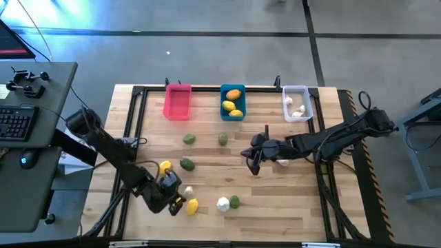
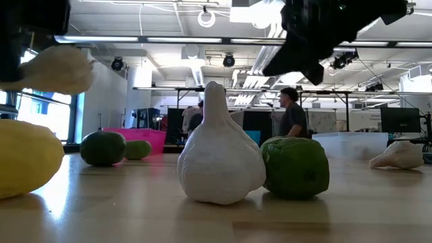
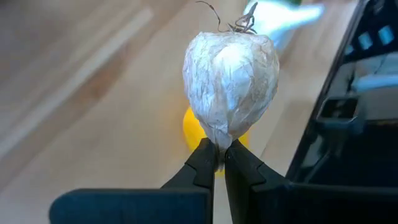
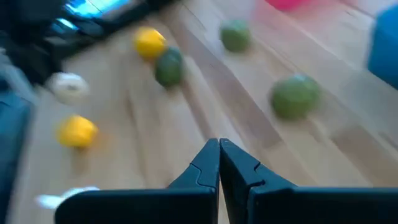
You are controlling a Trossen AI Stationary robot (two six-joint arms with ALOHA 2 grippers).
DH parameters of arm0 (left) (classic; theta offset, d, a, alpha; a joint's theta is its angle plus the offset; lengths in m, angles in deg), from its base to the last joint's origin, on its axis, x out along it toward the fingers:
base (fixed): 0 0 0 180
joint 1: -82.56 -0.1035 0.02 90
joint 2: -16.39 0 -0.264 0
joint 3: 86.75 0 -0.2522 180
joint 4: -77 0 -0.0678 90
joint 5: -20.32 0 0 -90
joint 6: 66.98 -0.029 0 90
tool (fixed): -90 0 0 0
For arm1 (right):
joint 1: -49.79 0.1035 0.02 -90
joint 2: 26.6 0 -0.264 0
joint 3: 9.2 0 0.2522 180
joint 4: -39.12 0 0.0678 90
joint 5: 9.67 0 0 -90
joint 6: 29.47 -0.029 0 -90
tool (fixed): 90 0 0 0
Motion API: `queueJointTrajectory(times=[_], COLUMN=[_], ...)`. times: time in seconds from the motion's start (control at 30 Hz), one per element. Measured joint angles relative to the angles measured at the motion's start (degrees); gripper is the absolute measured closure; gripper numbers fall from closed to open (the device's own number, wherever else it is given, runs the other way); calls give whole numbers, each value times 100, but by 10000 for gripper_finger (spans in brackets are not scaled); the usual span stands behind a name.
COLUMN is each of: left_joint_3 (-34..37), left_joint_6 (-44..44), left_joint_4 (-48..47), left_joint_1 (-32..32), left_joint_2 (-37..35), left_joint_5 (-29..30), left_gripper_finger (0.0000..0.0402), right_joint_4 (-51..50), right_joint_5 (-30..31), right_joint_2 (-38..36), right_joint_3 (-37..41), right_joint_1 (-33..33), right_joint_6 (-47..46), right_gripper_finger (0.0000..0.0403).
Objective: Sort produce into baskets
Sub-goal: Put the garlic into the white bin
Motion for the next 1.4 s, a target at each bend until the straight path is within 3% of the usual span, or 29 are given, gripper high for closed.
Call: queueJointTrajectory(times=[0.33,0.53,0.77,0.97,1.13,1.4], left_joint_3=[0,351,927,977,977,763], left_joint_6=[-1878,-3400,-4286,-4558,-4433,-4477], left_joint_4=[68,1220,3341,4103,4559,5080], left_joint_1=[-1056,-2018,-3179,-3978,-4348,-4385], left_joint_2=[-801,-1107,-1067,-1068,-1068,-1066], left_joint_5=[217,-437,-1662,-2543,-2884,-2898], left_gripper_finger=[401,401,401,401,401,401], right_joint_4=[2036,2706,2848,2758,2083,1176], right_joint_5=[18,431,451,524,709,694], right_joint_2=[0,-2,-2,-2,0,0], right_joint_3=[0,0,-10,-506,-1104,-1792], right_joint_1=[-41,-42,4,26,-7,-68], right_joint_6=[-18,-11,-301,-4,287,346], right_gripper_finger=[402,354,245,167,139,134])
